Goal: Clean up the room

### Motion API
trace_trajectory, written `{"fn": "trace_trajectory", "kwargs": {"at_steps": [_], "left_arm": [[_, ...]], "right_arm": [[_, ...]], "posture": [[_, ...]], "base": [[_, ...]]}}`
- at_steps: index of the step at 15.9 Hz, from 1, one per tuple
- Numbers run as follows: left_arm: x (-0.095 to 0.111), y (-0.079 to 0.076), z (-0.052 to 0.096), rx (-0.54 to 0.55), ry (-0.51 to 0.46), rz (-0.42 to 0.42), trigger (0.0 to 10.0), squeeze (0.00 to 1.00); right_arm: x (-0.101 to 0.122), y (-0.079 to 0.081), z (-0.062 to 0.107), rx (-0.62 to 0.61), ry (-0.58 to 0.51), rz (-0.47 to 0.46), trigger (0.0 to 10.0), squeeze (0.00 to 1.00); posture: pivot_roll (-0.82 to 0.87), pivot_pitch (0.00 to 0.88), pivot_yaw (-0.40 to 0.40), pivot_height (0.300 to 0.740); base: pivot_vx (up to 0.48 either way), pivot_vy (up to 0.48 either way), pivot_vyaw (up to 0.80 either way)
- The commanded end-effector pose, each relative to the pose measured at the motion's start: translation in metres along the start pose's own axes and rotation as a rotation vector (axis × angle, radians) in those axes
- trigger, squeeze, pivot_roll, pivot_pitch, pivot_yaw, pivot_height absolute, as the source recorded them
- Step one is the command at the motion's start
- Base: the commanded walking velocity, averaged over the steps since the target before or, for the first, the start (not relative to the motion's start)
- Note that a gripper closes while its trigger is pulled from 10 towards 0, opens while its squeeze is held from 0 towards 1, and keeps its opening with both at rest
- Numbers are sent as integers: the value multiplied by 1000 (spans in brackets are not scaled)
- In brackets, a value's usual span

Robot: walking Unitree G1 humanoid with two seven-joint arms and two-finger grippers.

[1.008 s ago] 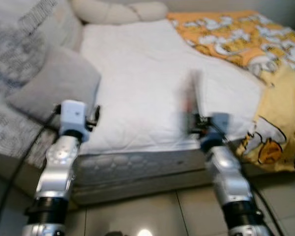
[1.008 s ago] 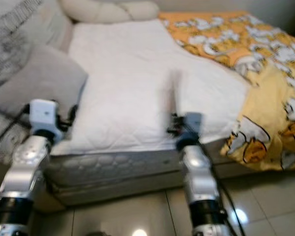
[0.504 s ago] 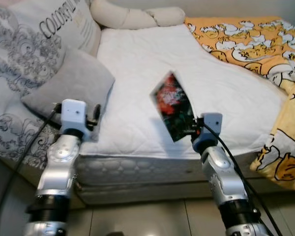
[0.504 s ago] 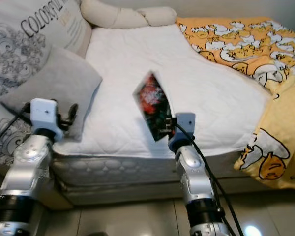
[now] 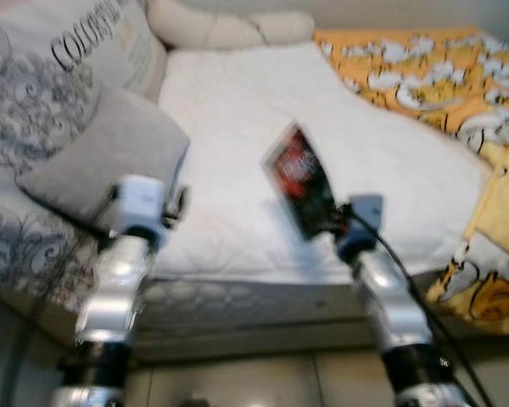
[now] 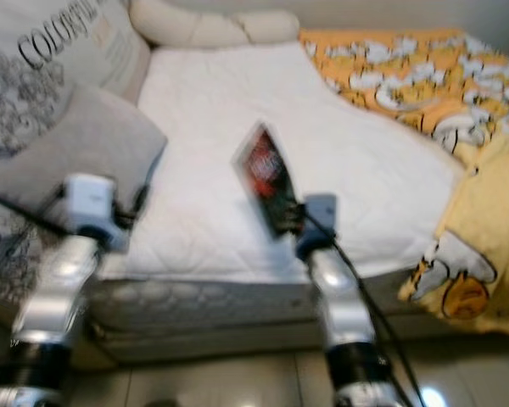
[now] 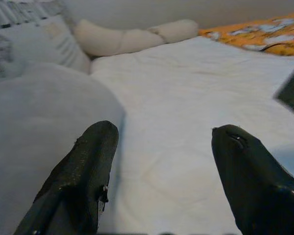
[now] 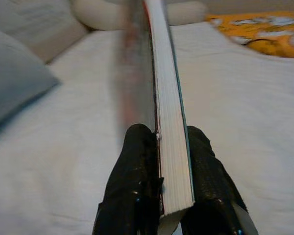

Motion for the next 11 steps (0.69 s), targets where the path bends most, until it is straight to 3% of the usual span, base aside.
{"fn": "trace_trajectory", "kwargs": {"at_steps": [1, 4, 11], "left_arm": [[0, 13, 1, 24, 6, -8, 10000, 0], [0, 12, 0, 19, 6, -6, 10000, 0], [1, 11, -2, 11, 2, -6, 10000, 0]], "right_arm": [[17, 6, -3, 20, -55, 9, 10000, 0], [15, 5, -3, 15, -49, 14, 10000, 0], [16, 10, -4, 45, -48, 19, 10000, 0]], "posture": [[61, 0, 3, 740], [53, 0, 10, 740], [53, 0, 17, 740]], "base": [[326, 0, 800], [334, 0, 742], [335, 0, 0]]}}
Point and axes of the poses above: a point about 5 cm out from each wrist's last joint towards the gripper, its own z axis pointing back from the gripper into the wrist, its own x axis along the axis of the wrist's last joint, y = z × x, the point moved 6 cm from there along -z, pointing out of the wrist towards the gripper, and after that the axes turned 3 degrees about -z, right-handed, at the moved point
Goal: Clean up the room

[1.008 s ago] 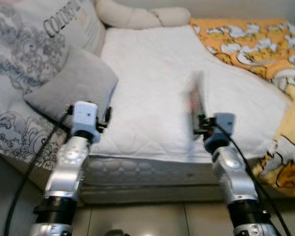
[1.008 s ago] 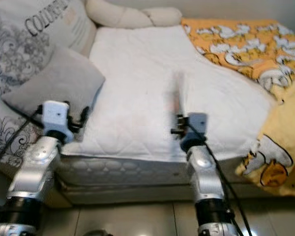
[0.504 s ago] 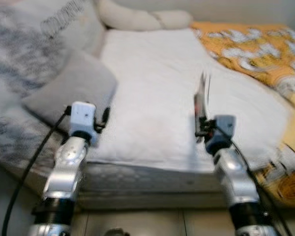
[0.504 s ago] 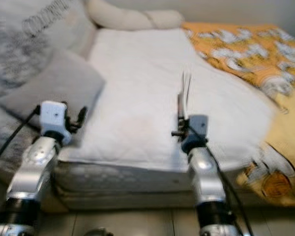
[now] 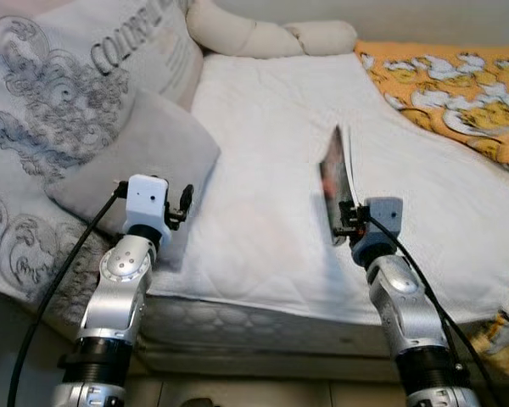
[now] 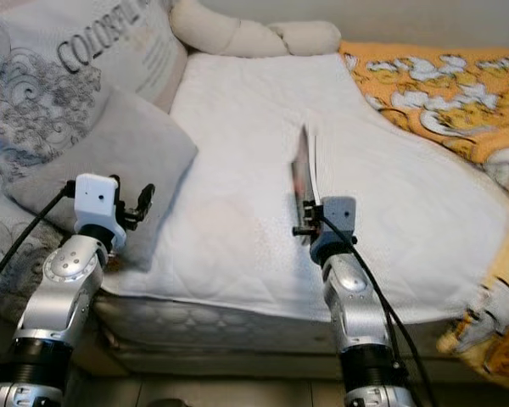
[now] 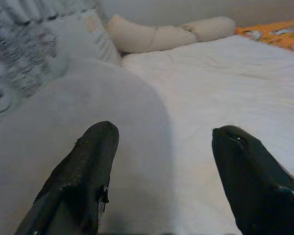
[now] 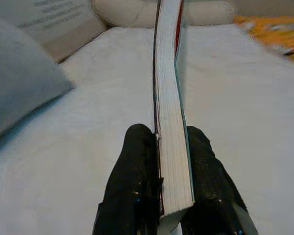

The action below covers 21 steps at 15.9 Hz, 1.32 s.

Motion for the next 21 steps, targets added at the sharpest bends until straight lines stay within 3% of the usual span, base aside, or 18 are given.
{"fn": "trace_trajectory", "kwargs": {"at_steps": [1, 18, 20, 21], "left_arm": [[2, 3, -1, 3, -3, 4, 10000, 0], [1, 2, -1, -2, -2, 5, 10000, 0], [-2, -3, 1, -42, 12, -12, 10000, 0], [-5, -14, 5, -131, 20, -29, 10000, 0]], "right_arm": [[16, 13, -5, 48, -51, 2, 10000, 0], [17, 16, -7, 75, -51, 33, 10000, 0], [22, 11, -12, 62, -58, -8, 10000, 0], [29, 9, -21, 60, -52, -55, 10000, 0]], "posture": [[53, 0, 17, 740], [56, 0, 12, 740], [59, 0, 11, 740], [59, 0, 15, 740]], "base": [[341, 0, 0], [341, 0, 0], [283, 0, 0], [0, 0, 0]]}}
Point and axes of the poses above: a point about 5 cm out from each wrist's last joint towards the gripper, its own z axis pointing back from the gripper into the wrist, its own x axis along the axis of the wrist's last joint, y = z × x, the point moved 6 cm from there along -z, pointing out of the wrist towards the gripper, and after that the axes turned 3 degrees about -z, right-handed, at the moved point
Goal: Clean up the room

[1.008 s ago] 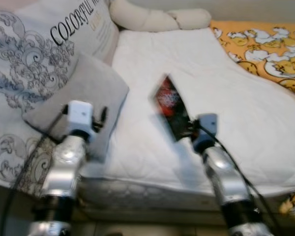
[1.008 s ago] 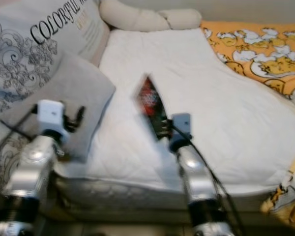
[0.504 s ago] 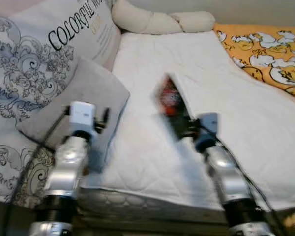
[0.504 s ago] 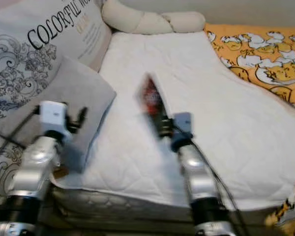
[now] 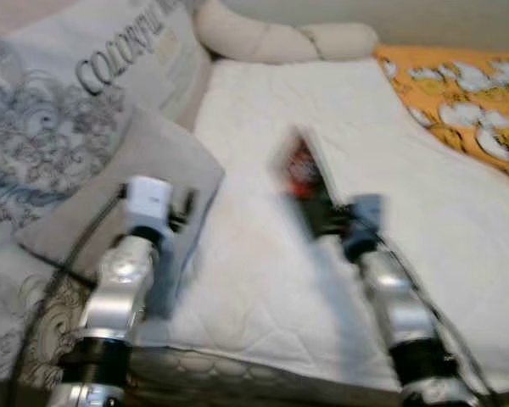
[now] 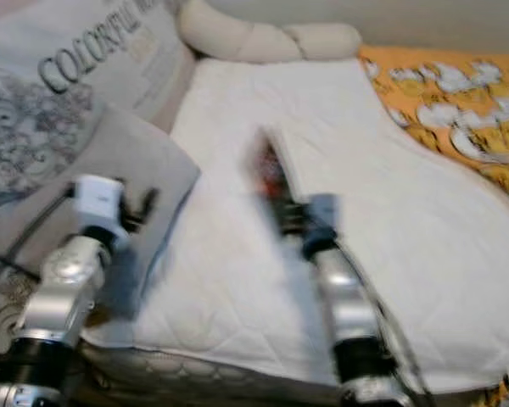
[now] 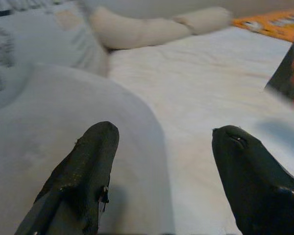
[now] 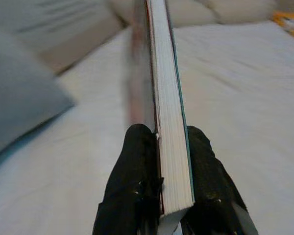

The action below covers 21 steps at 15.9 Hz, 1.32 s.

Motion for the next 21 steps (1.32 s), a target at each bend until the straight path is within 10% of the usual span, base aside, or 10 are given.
{"fn": "trace_trajectory", "kwargs": {"at_steps": [1, 9, 14, 18, 19, 21], "left_arm": [[-4, 1, 5, -53, 17, -40, 10000, 0], [-27, -28, 46, -558, 166, -117, 10000, 0], [-34, -33, 72, -673, 246, -79, 10000, 0], [-44, -40, 95, -756, 334, -82, 10000, 0], [-44, -40, 94, -756, 336, -83, 10000, 0], [-43, -41, 92, -749, 332, -87, 10000, 0]], "right_arm": [[29, 16, -15, 53, -64, -40, 10000, 0], [-14, 54, -46, 140, 287, -405, 10000, 0], [-44, 80, -37, 166, 403, -685, 10000, 0], [-80, 60, -23, 0, 475, -615, 10000, 0], [-88, 57, -18, -23, 488, -627, 10000, 890], [-102, 50, -9, -48, 521, -590, 10000, 1000]], "posture": [[60, 0, 17, 740], [95, 0, 38, 740], [153, 0, 44, 740], [171, 0, 51, 740], [171, 0, 52, 740], [170, 0, 49, 740]], "base": [[0, 0, 0], [0, 0, 0], [0, 0, 0], [0, 0, 0], [0, 0, 0], [0, 0, 0]]}}
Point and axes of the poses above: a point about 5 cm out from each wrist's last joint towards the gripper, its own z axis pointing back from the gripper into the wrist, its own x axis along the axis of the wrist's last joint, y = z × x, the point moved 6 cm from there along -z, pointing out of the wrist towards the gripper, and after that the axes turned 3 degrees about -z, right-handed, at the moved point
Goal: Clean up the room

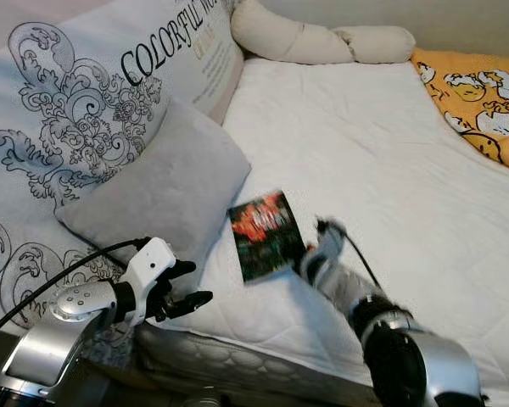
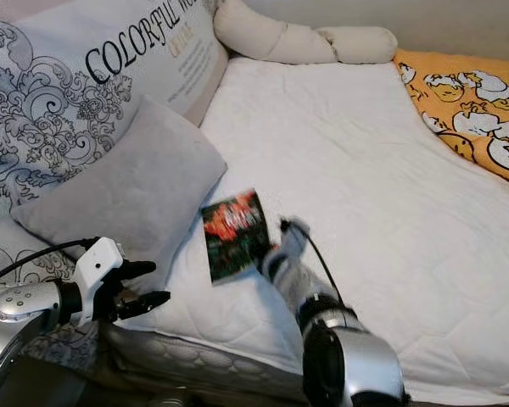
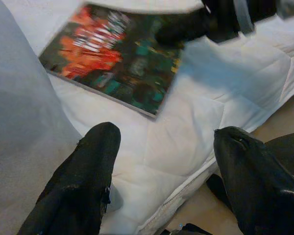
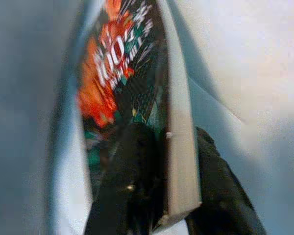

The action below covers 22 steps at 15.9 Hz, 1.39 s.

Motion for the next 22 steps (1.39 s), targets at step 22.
{"fn": "trace_trajectory", "kwargs": {"at_steps": [22], "left_arm": [[18, 15, -61, -36, 22, -165, 10000, 0]], "right_arm": [[21, -63, 24, -7, -144, 61, 10000, 1000]], "posture": [[89, 0, 50, 740]], "base": [[0, 0, 0]]}}
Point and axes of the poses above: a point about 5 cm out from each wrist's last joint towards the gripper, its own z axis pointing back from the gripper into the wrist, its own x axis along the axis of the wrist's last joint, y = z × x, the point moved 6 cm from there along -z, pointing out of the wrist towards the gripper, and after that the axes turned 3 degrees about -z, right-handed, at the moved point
